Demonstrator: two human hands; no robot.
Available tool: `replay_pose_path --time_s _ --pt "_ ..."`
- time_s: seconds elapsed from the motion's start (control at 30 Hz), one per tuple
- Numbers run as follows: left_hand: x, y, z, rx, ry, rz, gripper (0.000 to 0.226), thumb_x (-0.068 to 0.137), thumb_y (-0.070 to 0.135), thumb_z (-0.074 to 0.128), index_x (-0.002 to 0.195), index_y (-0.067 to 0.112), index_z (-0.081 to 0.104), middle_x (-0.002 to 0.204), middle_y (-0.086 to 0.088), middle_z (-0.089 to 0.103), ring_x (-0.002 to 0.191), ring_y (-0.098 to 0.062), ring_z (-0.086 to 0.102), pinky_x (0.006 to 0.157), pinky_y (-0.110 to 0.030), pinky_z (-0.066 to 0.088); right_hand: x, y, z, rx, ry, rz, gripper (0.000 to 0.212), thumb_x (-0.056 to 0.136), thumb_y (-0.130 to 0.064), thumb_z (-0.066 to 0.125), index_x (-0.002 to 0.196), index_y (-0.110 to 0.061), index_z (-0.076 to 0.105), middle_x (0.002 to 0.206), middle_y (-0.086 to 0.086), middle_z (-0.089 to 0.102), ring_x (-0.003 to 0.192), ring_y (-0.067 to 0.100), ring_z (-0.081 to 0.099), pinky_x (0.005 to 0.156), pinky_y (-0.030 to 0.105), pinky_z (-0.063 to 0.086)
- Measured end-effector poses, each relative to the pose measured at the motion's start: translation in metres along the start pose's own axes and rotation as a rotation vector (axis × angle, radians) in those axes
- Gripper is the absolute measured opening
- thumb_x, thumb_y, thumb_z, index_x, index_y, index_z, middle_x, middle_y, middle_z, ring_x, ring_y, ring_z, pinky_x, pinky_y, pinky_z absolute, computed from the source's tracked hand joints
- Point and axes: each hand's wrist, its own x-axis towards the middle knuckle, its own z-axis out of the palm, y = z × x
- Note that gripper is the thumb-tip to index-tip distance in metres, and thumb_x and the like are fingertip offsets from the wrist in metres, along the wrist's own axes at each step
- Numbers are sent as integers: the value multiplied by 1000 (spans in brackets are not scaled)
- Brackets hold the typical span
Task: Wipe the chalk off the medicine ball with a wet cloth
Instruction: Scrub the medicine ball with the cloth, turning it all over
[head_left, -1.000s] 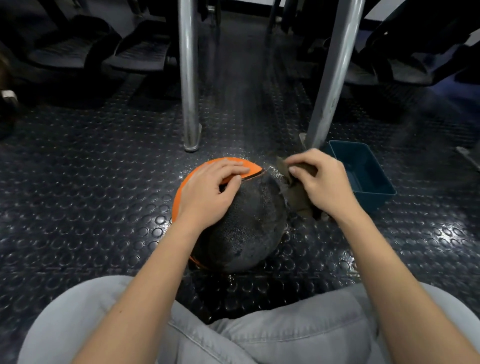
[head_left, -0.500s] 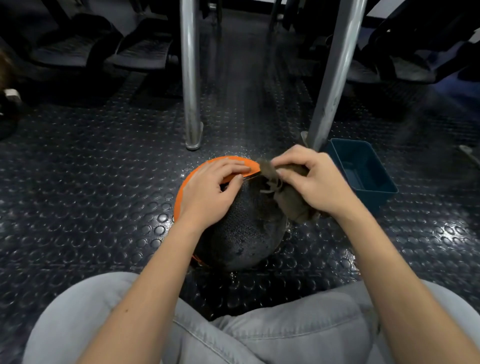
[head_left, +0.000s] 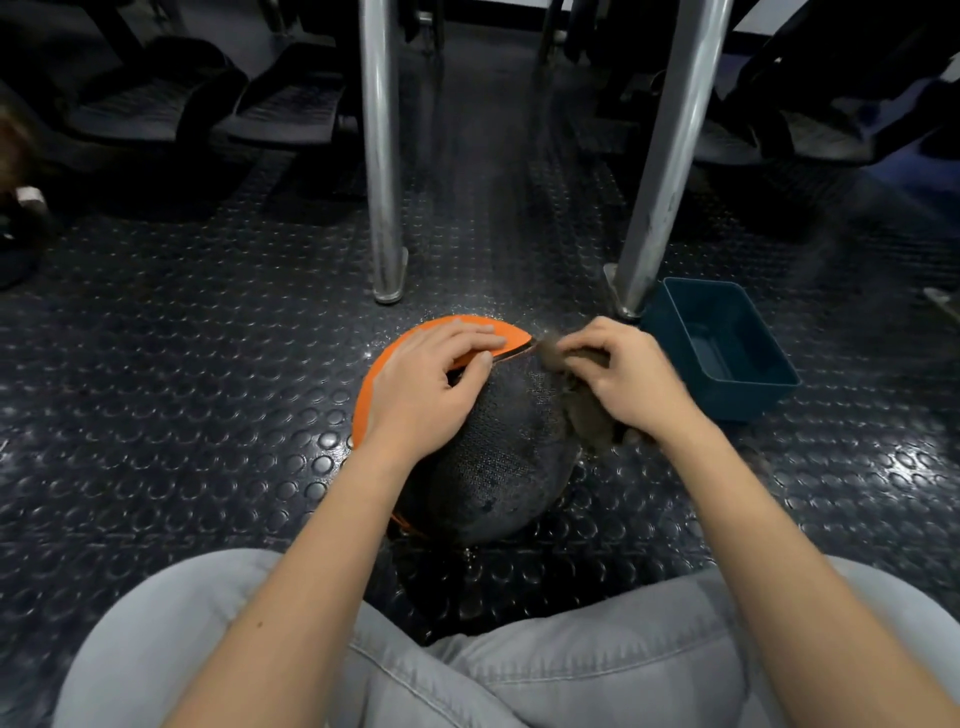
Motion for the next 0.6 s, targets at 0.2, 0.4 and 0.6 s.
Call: replay_pose_path --time_s 0.2,0.4,0.6 --pt "0 -1 -1 0 0 11 28 88 32 49 104 30 71 109 29 57 109 16 42 93 0 23 -4 -14 -21 268 123 -98 20 83 -6 67 95 -22 70 90 -4 62 89 9 58 83 18 43" --pt "1 1 -1 9 -3 -2 28 89 35 47 104 31 71 107 32 55 107 19 39 92 2 21 1 8 -4 10 -26 125 17 87 -14 65 97 -26 70 102 -5 64 102 18 58 93 38 44" --pt "0 -1 -3 -19 9 -7 26 89 31 50 104 30 71 108 29 57 106 18 41 93 -6 28 -1 -14 -26 294 98 -109 19 83 -5 68 95 -20 70 86 -12 62 86 3 59 85 17 43"
